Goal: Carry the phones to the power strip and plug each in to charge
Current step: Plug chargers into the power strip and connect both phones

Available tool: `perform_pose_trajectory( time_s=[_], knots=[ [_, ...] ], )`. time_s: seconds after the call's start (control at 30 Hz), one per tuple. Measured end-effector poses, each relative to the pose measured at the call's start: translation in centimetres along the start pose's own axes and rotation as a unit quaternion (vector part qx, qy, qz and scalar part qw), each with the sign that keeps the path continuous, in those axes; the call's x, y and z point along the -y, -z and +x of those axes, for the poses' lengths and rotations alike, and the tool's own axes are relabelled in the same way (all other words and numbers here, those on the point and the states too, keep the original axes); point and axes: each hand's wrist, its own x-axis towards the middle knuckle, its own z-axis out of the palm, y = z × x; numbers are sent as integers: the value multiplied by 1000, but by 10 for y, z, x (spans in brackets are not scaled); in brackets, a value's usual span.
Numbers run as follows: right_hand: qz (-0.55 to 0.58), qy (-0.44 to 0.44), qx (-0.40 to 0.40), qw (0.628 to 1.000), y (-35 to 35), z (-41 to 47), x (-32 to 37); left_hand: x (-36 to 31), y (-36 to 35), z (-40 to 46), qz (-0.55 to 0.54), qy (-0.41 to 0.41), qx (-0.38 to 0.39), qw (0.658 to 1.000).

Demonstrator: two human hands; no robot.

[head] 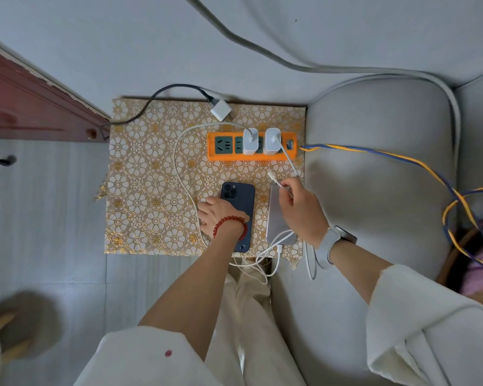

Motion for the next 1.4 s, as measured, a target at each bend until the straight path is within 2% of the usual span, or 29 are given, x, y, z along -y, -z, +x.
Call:
perform_pose_trajectory(
  time_s=[0.07, 0.17, 0.3, 0.4, 0.5, 0.6, 0.67, 0.73, 0.87, 1.03, 1.2, 1.4],
  knots=[
    [-11, 6, 0, 1000, 0, -1, -2, 3, 1, 0, -25, -14, 3, 1000],
    [-25, 5, 12, 1000, -1, -6, -1, 15, 4, -1, -113, -90, 42, 989],
    [25, 15, 49, 998, 1, -16, 10, 36, 19, -2, -130, -186, 31, 973],
    [86, 29, 81, 993, 3, -24, 25, 45, 36, -8, -251, -166, 27, 953],
    [131, 57, 69, 987, 4, -36, 44, 49, 55, -14, -398, -106, 34, 911],
    [169, 98, 23, 980, 7, -50, 60, 48, 76, -20, -564, -32, 52, 824],
    [173, 104, 7, 979, 9, -58, 66, 46, 89, -23, -631, -4, 60, 773],
    [176, 96, 12, 980, 9, -62, 70, 44, 102, -24, -663, 9, 63, 746],
    [184, 79, 38, 979, 8, -66, 81, 43, 122, -28, -699, 19, 69, 711],
    [176, 76, 56, 980, 4, -65, 94, 47, 133, -29, -719, 20, 78, 691],
    [190, 45, 47, 980, 0, -65, 102, 52, 135, -29, -719, 18, 91, 689],
    [213, 17, 79, 974, -3, -67, 107, 57, 137, -28, -720, 9, 102, 686]
  ],
)
